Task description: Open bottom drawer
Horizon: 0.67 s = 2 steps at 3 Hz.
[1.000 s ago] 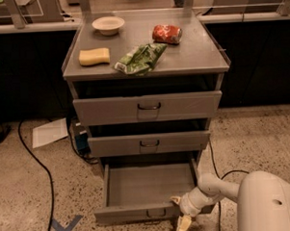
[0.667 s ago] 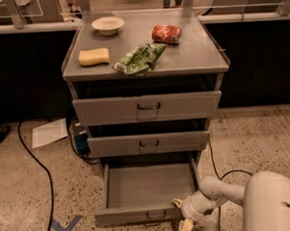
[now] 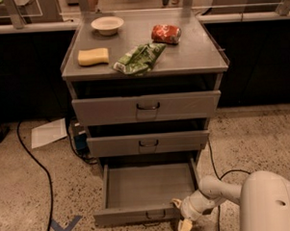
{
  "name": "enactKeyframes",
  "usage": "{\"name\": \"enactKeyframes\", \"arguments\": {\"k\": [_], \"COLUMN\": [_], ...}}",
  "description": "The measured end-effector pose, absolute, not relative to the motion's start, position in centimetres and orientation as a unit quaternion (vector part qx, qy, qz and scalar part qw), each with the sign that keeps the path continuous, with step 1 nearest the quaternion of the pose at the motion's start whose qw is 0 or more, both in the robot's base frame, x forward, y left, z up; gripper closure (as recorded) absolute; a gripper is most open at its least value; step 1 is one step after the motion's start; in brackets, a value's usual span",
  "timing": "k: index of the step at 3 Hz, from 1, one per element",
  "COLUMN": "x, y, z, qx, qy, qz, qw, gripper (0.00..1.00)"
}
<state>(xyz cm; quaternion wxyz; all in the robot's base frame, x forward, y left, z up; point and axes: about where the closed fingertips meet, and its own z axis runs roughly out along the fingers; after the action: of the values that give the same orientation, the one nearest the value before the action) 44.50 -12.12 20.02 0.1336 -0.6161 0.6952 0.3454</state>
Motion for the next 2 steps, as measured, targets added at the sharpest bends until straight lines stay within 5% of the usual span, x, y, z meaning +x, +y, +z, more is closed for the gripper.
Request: {"name": "enactKeyframes", "arguments": {"k": [2], "x": [44.0], "y": [-12.4], "z": [21.6], "qx": [-0.605], "qy": [0.696], "qz": [0.362], "qw": [0.132], "gripper": [0.0]}}
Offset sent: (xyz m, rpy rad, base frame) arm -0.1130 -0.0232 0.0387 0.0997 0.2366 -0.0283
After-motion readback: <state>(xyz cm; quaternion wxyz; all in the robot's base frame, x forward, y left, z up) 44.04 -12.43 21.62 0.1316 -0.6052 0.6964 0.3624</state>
